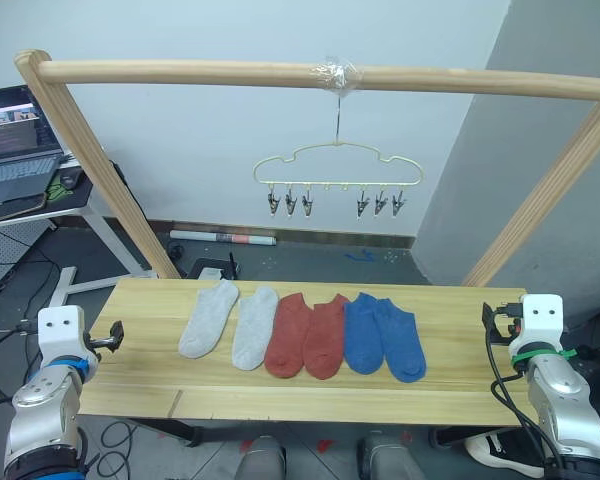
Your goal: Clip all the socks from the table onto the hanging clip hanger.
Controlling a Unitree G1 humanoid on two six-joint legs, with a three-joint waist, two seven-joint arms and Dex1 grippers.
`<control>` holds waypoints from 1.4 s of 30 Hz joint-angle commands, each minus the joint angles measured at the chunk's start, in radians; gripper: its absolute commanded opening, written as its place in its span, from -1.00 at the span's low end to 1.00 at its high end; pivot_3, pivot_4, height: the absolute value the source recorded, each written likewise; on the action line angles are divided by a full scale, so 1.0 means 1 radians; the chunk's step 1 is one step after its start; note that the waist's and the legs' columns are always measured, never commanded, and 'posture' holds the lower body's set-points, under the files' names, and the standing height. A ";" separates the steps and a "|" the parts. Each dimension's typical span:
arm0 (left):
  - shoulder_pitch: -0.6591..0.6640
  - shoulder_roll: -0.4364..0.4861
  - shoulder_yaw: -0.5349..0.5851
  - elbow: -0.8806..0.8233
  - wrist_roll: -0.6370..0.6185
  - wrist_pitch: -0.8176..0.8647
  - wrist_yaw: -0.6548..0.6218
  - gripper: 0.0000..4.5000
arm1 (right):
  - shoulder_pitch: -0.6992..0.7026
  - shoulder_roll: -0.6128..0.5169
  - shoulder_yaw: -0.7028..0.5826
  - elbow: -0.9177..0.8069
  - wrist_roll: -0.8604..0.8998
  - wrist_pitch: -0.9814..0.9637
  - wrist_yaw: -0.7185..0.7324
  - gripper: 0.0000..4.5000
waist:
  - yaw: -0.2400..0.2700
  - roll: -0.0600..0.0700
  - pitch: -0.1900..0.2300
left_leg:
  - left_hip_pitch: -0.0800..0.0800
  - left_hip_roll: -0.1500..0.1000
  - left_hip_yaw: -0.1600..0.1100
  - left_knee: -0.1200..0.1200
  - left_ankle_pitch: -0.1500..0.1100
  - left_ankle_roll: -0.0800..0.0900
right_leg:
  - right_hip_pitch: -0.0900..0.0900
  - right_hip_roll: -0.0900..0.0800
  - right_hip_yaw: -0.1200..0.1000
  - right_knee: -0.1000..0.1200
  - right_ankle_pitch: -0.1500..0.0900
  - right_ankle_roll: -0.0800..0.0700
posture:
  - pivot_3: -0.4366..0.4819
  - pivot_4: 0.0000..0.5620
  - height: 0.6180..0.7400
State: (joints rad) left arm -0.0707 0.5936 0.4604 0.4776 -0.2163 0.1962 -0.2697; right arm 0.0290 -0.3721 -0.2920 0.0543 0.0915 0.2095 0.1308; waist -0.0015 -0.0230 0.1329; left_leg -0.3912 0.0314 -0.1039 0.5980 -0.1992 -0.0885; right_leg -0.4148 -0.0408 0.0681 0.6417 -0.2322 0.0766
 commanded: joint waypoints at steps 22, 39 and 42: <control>-0.007 0.037 0.021 -0.027 0.011 -0.009 0.018 0.98 | 0.008 -0.022 -0.014 -0.074 -0.003 0.019 0.003 1.00 | 0.000 0.000 0.004 | -0.006 0.000 0.000 0.000 0.000 0.000 | -0.005 0.000 0.000 0.000 0.000 0.000 | 0.19 -0.54 1.00; -0.005 0.037 0.044 -0.193 -0.095 0.092 -0.057 0.98 | -0.009 -0.058 0.025 -0.103 0.036 0.020 0.129 1.00 | 0.000 -0.002 0.026 | -0.008 0.000 0.000 0.000 0.000 0.000 | -0.006 0.000 0.000 0.000 0.000 0.000 | 0.16 -0.46 1.00; -0.004 0.032 0.018 -0.323 -0.112 0.143 -0.073 0.98 | -0.031 -0.088 0.054 -0.128 0.055 0.033 0.210 1.00 | 0.000 -0.003 0.034 | -0.007 0.000 0.000 0.000 0.000 0.000 | -0.006 0.000 0.000 0.000 0.000 0.000 | 0.16 -0.42 1.00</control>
State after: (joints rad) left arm -0.0725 0.6089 0.4758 0.2328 -0.3125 0.3226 -0.3334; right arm 0.0126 -0.4415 -0.2400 -0.0251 0.1255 0.2467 0.3028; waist -0.0019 -0.0256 0.1668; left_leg -0.3988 0.0316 -0.1042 0.5978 -0.1990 -0.0884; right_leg -0.4209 -0.0408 0.0681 0.6422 -0.2322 0.0766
